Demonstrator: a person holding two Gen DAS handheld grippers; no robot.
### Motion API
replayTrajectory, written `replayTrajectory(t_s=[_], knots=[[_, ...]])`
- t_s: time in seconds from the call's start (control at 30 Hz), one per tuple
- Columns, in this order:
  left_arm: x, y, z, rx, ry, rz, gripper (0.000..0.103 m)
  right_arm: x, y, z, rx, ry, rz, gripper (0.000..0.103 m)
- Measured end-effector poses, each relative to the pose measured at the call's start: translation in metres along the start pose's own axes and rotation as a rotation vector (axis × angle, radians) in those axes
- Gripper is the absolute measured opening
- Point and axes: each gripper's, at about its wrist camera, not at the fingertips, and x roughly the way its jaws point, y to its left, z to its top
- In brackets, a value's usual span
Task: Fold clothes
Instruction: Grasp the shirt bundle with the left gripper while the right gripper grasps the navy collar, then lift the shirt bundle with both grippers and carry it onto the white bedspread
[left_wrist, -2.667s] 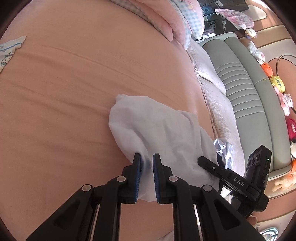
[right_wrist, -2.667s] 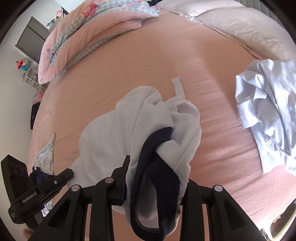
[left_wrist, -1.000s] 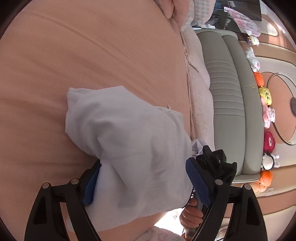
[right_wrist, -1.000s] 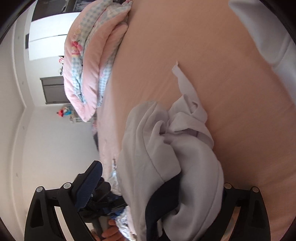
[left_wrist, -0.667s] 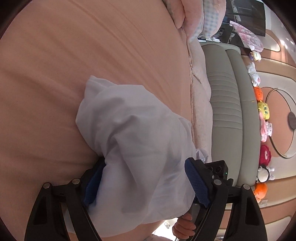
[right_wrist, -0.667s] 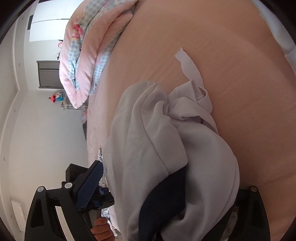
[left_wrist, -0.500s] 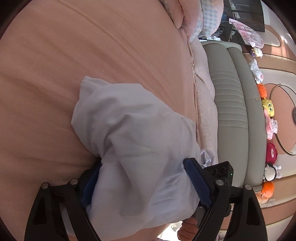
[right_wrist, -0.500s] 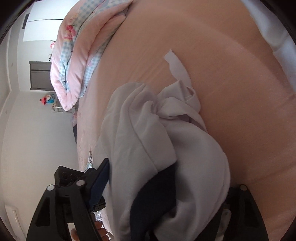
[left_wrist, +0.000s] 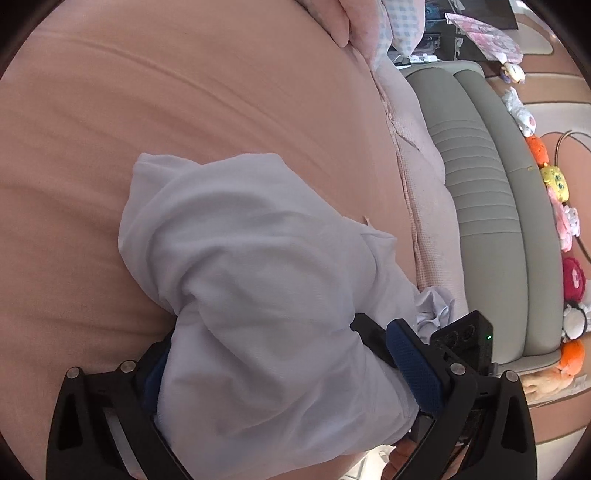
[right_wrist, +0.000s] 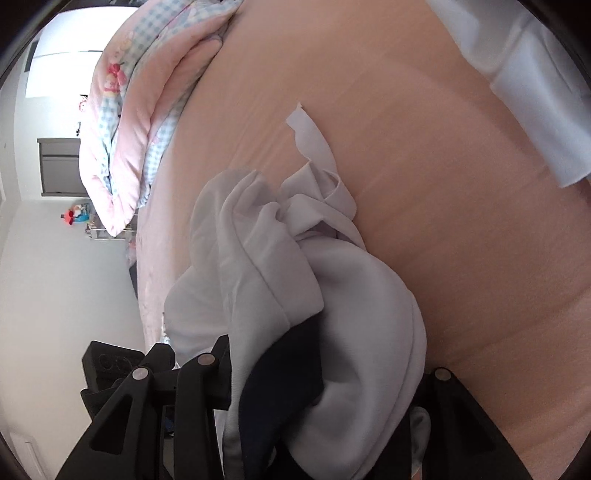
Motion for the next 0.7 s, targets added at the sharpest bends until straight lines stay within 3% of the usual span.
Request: replayTrajectory(t_s=[0.17,0.37,0.43,0.7], knots=[[0.002,-0.014,-0.006,0.111,-0.012,0.193,0.065,0.003,0.026,-0.004,-0.094,-0.012,-0.134,0.037],[0.003,-0.016,-0.012,0.193,-0.007,0.304,0.059,0.009,0.053,-0.011,-0.19,-0.039,-0.305,0.038],[0.001,-0.015,-0.012,0.185,-0.008,0.304,0.058,0.01,0.062,-0.013,-0.208,-0.059,-0.357,0.038],[-0.01,-0.006,-0.014,0.165,-0.062,0.247,0.053,0.004,0.065,-0.02,-0.236,-0.101,-0.322,0.039]])
